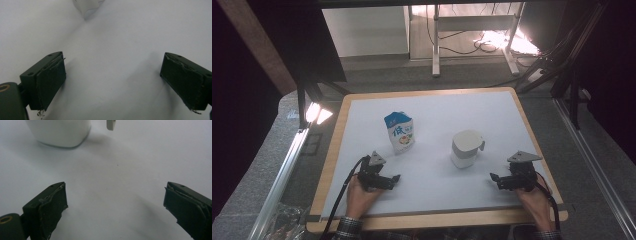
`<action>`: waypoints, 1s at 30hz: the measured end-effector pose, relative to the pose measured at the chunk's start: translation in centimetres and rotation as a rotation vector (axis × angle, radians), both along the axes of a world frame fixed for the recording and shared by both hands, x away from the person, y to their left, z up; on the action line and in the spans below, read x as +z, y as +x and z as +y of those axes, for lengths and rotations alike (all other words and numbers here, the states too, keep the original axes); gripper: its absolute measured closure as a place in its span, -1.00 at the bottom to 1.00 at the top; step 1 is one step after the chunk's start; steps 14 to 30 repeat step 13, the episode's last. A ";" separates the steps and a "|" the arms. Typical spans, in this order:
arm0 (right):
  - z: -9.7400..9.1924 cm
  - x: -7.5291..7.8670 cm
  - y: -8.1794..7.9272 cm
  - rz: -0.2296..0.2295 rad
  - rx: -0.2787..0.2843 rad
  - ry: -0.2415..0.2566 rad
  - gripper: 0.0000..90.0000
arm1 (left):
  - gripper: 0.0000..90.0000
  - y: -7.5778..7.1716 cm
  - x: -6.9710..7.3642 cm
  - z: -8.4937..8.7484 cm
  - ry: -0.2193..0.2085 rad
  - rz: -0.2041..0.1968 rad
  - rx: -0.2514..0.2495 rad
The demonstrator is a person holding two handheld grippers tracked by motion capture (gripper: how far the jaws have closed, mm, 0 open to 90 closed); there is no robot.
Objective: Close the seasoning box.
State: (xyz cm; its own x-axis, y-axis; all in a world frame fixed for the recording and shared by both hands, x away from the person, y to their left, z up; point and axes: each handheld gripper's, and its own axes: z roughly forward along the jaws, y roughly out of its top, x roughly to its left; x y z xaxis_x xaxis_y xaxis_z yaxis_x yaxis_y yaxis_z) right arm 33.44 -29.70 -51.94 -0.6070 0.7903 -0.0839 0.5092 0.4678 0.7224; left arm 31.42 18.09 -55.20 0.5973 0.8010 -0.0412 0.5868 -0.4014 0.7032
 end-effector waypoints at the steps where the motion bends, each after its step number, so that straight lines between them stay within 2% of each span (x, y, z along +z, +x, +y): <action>1: 0.0 -0.3 0.0 0.004 -0.001 0.004 -0.89 | -0.86 0.0 0.0 0.0 0.000 0.000 0.000; 4: 0.0 -1.0 0.1 0.018 -0.005 -0.007 -0.90 | -0.86 0.0 0.0 0.0 0.000 0.000 0.000; 7: 0.0 -1.0 0.1 0.020 -0.008 -0.005 -0.91 | -0.86 0.0 0.0 0.0 0.000 0.000 0.000; 10: -0.1 -1.1 0.3 0.042 -0.009 0.012 -0.91 | -0.86 0.0 0.0 0.0 0.000 0.000 0.000; 30: -0.1 -1.1 0.3 0.040 -0.008 0.010 -0.91 | -0.86 0.0 0.0 0.0 -0.001 0.001 0.000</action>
